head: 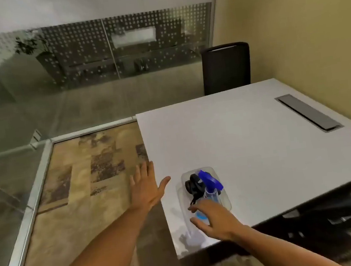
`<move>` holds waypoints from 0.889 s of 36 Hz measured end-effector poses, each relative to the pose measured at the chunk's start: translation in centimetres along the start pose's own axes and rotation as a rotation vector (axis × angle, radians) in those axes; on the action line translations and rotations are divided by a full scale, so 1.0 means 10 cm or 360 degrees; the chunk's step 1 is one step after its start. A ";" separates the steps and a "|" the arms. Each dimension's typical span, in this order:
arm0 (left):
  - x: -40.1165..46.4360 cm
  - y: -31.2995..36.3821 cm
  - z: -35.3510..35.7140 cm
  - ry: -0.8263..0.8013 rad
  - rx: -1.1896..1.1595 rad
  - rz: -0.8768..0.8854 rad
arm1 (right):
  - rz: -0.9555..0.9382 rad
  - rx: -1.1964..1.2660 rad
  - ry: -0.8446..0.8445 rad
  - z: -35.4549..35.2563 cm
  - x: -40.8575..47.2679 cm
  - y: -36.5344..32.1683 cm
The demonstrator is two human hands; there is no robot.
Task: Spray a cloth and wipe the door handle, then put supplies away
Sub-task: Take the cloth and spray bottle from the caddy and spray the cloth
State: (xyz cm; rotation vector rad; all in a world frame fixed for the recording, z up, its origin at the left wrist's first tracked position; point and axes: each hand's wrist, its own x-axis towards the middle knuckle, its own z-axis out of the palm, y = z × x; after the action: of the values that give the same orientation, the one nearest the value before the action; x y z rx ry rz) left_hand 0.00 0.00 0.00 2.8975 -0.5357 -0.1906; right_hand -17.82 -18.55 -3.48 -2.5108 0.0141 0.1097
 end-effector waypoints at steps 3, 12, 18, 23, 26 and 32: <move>0.14 0.08 0.11 -0.0076 -0.0004 0.0073 | -0.0013 -0.0019 0.0004 -0.01 -0.06 0.09; 0.46 0.35 0.43 -0.0395 0.0052 0.0473 | 0.0402 0.0479 0.0588 -0.12 -0.02 0.44; 0.57 0.61 0.57 -0.0541 -0.0164 0.0724 | 0.0263 0.0677 0.0508 -0.44 0.24 0.49; 0.65 0.91 0.63 -0.0721 -0.0392 0.0531 | 0.0042 0.0539 0.0087 -0.58 0.48 0.52; 0.73 1.03 0.70 -0.0689 -0.0436 0.0196 | -0.0056 0.0558 -0.0065 -0.57 0.56 0.52; 0.86 1.15 0.87 -0.0639 -0.0506 -0.0049 | -0.0098 0.0611 -0.0013 -0.50 0.62 0.56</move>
State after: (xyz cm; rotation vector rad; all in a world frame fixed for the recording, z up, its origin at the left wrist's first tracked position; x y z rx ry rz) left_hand 2.68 -15.09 -6.86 2.5611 -0.4689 -0.7963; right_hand -11.50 -25.93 -3.26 -2.1249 -0.0416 0.0834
